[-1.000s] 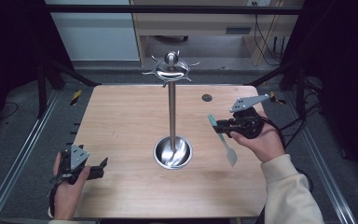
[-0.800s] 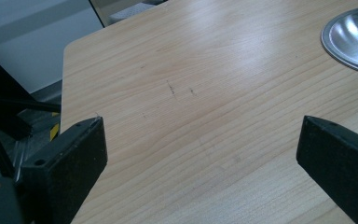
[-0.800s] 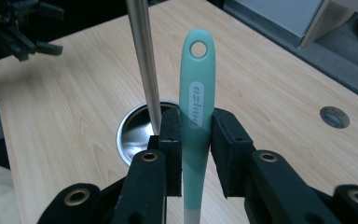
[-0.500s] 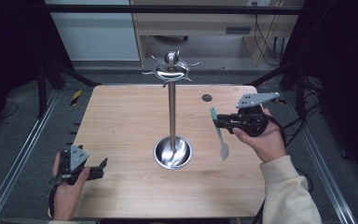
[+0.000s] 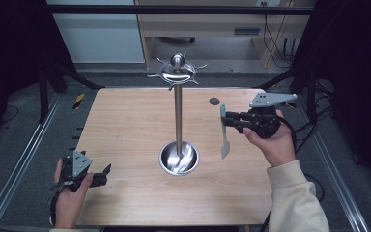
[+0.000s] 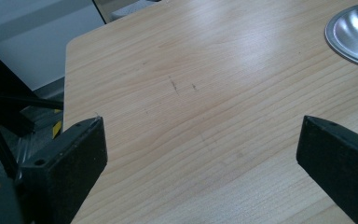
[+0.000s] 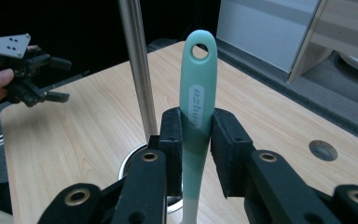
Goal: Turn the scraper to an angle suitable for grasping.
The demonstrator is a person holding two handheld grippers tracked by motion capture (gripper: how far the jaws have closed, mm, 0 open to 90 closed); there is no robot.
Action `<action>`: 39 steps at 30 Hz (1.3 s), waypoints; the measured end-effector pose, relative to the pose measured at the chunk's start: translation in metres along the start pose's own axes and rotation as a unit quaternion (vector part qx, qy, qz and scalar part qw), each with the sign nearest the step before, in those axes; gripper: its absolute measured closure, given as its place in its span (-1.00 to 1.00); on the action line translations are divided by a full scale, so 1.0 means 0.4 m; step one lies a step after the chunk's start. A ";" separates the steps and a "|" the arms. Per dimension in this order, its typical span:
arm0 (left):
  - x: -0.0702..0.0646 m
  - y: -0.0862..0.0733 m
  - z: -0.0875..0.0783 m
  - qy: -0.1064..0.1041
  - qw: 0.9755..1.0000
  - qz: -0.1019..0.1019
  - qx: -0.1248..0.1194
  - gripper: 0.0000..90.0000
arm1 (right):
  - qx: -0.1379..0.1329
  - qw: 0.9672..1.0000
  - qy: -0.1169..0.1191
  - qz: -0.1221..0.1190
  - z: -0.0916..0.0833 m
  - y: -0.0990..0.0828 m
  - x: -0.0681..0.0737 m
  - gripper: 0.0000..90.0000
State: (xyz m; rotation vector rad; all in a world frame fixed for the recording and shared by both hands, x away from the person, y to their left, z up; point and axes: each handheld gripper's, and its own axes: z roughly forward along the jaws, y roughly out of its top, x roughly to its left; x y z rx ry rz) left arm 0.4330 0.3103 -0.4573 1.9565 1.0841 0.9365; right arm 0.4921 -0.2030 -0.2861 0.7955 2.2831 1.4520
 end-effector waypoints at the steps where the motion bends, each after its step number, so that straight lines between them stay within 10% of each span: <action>1: 0.000 0.000 0.000 -0.001 1.000 0.000 0.000 -0.97 | -0.002 1.000 -0.001 0.000 -0.002 0.003 0.000 0.66; 39: 0.002 -0.001 0.002 0.001 1.000 0.001 0.005 -0.97 | -0.053 0.998 0.019 -0.019 -0.049 0.102 0.045 0.66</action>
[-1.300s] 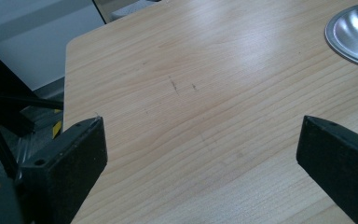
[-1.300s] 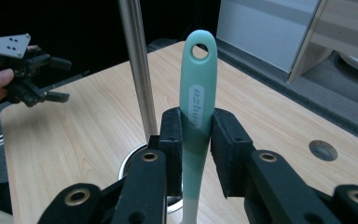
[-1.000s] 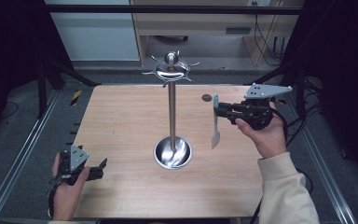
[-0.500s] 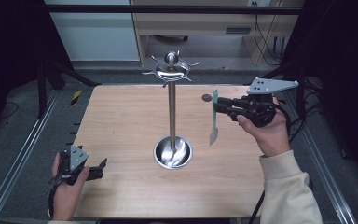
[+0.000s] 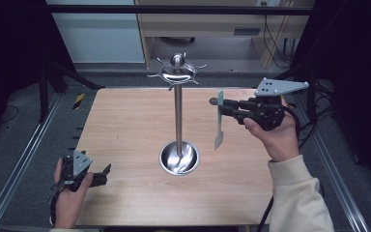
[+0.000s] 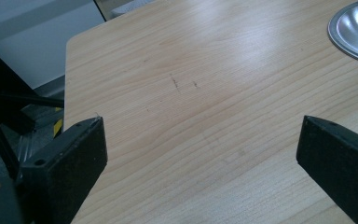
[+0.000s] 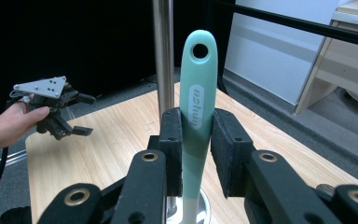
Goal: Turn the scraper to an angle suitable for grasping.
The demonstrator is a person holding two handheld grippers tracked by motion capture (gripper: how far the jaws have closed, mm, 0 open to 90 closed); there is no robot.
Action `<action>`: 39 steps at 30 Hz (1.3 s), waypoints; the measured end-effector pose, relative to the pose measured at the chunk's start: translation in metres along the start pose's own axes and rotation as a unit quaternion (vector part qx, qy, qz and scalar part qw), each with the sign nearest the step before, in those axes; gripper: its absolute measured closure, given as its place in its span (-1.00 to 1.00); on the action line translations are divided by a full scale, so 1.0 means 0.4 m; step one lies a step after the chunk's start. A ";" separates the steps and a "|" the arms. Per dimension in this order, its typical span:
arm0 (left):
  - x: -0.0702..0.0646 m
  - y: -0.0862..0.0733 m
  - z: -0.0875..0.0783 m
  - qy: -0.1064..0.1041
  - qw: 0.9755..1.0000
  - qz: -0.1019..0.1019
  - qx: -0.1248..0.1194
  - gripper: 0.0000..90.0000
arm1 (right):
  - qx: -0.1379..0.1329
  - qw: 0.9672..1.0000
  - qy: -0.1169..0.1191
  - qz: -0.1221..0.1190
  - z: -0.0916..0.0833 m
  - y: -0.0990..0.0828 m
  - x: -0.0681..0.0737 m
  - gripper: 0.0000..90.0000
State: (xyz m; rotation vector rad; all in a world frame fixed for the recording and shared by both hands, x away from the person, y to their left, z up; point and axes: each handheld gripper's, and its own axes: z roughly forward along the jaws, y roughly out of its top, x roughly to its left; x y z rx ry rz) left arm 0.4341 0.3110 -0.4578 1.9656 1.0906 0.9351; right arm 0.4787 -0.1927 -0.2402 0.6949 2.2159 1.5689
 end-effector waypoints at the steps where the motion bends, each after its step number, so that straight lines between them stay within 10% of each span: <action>1: 0.001 0.000 0.000 0.000 1.000 0.001 0.001 -0.97 | 0.000 1.000 0.000 0.000 0.000 0.000 0.000 0.66; 39: 0.013 -0.004 -0.006 0.005 1.000 -0.011 -0.003 -0.97 | 0.005 1.000 0.006 -0.020 -0.017 0.062 0.045 0.66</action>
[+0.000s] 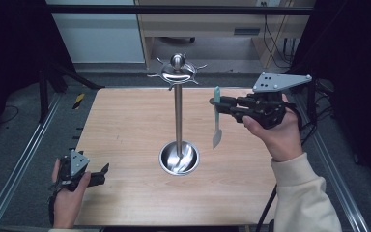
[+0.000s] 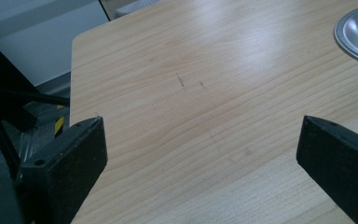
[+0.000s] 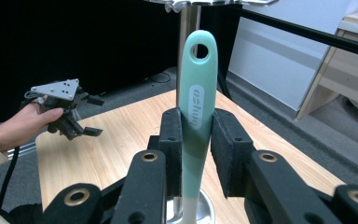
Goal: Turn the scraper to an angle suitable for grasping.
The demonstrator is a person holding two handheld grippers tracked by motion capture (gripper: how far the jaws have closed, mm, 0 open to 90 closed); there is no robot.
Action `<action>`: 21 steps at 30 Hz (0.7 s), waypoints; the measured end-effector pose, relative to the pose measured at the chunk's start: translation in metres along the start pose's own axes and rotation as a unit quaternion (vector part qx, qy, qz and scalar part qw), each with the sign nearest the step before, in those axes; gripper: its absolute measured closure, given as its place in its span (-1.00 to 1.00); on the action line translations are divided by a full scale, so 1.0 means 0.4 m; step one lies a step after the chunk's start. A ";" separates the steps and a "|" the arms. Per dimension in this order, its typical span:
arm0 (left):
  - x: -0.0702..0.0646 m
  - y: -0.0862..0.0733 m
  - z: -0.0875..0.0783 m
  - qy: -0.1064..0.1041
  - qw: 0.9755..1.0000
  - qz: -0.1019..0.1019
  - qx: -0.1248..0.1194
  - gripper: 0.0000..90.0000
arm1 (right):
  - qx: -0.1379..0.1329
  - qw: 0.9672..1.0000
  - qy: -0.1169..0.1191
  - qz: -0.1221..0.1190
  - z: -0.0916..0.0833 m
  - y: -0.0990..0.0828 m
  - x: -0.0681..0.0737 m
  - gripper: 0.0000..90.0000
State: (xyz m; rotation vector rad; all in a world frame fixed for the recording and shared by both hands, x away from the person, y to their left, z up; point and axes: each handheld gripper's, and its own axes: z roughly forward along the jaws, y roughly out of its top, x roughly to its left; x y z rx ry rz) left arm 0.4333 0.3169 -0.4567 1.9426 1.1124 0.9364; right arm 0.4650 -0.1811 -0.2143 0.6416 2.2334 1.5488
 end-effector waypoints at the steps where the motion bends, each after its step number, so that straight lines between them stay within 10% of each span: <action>1: 0.000 0.000 0.000 0.001 1.000 0.000 -0.001 -0.97 | 0.000 1.000 0.000 -0.003 0.000 0.003 0.003 0.66; 21: -0.002 0.001 0.001 0.001 1.000 0.005 0.003 -0.97 | 0.003 1.000 0.009 -0.012 0.024 0.037 0.029 0.66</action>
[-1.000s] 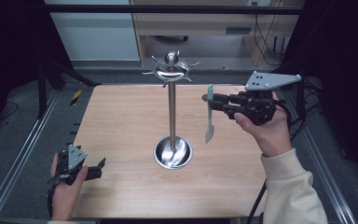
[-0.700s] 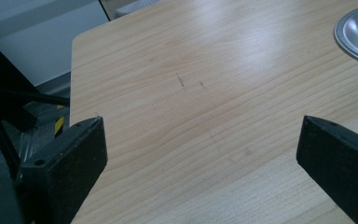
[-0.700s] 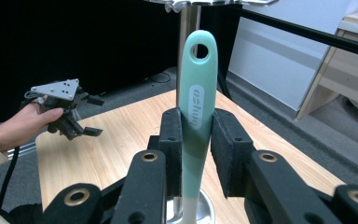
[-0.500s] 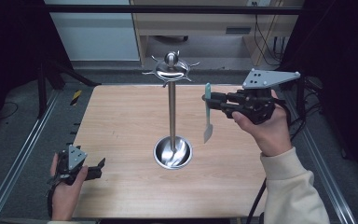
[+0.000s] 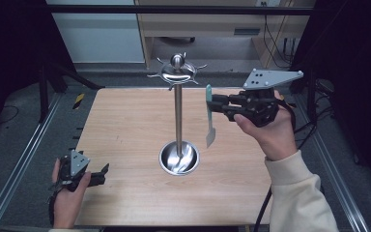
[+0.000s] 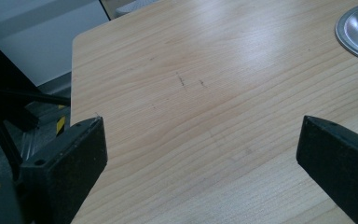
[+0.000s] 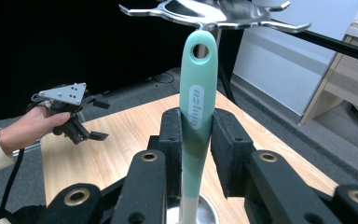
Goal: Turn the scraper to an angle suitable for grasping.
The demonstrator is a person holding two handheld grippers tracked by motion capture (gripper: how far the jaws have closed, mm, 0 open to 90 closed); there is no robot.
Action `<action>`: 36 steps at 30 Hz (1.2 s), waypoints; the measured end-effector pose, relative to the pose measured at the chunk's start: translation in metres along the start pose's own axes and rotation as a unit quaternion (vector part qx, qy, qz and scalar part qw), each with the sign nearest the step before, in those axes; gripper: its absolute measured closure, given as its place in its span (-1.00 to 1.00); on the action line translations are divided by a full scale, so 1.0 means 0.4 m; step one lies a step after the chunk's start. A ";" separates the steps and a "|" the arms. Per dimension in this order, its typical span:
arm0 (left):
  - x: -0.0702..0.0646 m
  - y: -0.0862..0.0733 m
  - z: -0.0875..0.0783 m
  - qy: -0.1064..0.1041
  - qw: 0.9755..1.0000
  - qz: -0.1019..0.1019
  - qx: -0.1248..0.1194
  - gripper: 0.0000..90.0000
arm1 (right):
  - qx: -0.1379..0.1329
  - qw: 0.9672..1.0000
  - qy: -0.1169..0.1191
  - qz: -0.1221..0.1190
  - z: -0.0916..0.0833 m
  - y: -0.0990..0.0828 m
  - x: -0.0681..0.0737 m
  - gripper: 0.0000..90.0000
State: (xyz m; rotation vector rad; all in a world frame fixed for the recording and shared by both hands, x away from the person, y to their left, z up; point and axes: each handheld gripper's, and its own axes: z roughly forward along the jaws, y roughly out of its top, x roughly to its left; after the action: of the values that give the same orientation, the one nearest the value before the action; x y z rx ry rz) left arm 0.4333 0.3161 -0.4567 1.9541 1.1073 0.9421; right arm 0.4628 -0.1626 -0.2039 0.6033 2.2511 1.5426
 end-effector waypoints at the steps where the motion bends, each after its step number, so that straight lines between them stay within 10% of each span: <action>1: 0.000 0.000 0.000 0.000 1.000 -0.002 -0.001 -0.97 | 0.001 1.000 0.000 -0.001 0.002 0.003 0.001 0.66; 36: 0.001 -0.001 0.002 -0.002 1.000 -0.003 -0.001 -0.97 | 0.023 1.000 0.003 0.009 0.056 0.036 -0.005 0.66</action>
State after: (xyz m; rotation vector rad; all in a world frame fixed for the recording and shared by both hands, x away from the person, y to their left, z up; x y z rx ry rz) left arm 0.4340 0.3163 -0.4573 1.9483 1.1101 0.9355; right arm 0.4781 -0.1414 -0.1983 0.6333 2.2970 1.5063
